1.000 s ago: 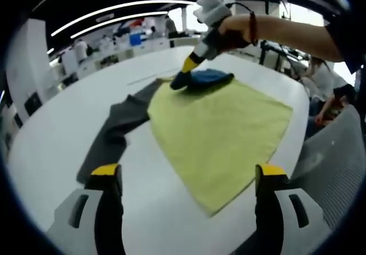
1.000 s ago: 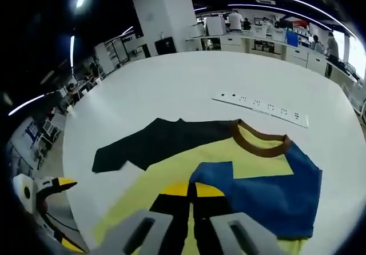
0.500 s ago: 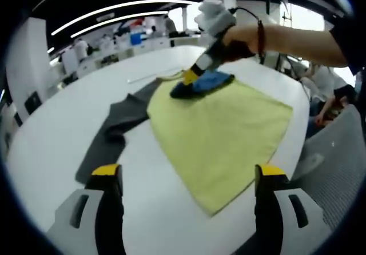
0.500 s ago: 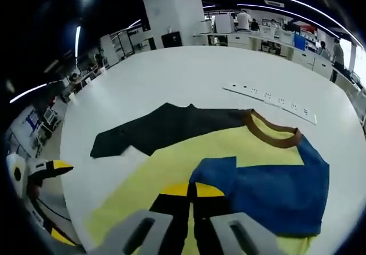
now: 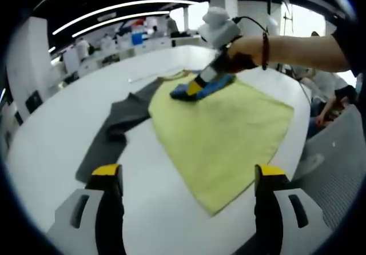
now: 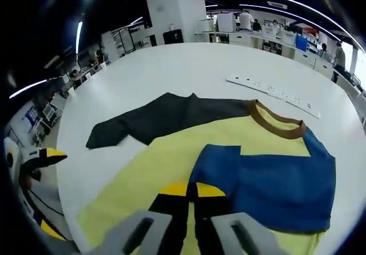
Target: Fold the garment on the visible template until the final outline fits inside the template.
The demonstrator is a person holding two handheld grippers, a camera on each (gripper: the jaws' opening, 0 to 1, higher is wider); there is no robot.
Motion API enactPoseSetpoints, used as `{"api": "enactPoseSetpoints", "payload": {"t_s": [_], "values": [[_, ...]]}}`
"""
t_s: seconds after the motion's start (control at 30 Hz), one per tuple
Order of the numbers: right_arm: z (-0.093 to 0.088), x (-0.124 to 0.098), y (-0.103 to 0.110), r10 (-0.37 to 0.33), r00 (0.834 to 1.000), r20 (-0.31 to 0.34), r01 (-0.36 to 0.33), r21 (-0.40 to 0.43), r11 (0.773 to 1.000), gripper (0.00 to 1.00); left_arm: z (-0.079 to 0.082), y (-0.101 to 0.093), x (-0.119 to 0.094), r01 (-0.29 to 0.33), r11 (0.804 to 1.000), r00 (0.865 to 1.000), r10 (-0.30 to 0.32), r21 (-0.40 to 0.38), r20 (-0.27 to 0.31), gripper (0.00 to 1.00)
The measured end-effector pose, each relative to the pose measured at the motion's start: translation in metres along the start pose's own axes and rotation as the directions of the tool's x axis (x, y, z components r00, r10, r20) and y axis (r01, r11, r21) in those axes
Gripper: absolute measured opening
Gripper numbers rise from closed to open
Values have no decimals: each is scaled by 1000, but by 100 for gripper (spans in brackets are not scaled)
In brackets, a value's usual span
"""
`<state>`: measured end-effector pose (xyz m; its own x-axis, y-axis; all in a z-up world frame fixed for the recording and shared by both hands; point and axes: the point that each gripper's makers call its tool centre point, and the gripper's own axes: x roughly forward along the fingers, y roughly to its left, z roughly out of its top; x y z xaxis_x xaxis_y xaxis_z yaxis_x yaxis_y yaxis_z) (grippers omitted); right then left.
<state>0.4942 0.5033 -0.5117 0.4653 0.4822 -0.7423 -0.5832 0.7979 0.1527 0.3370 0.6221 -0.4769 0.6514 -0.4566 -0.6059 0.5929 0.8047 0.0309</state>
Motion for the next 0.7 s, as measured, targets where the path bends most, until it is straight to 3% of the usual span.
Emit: {"api": "enactPoseSetpoints", "payload": {"t_s": [0.13,0.23,0.4,0.6,0.7], "values": [[-9,4,7,61,998,-22,-61,22,998,1,0,0,0,-1,1000,1000,1,-1,1,91],[-15,6,4,62,997,-39,-61,20,998,2,0,1,0,-3,1000,1000,3,0,2,92],[-7,-6,-1,88,996,-27,-88,15,996,10,0,3,-2,-12,1000,1000,12,-2,5,92],[3,-19,-34,-16,1000,4,16,53,998,19,1,2,0,-8,1000,1000,8,1,7,92],[2,-17,-44,-34,999,-3,34,77,996,23,1,0,1,-2,1000,1000,2,5,3,92]]}}
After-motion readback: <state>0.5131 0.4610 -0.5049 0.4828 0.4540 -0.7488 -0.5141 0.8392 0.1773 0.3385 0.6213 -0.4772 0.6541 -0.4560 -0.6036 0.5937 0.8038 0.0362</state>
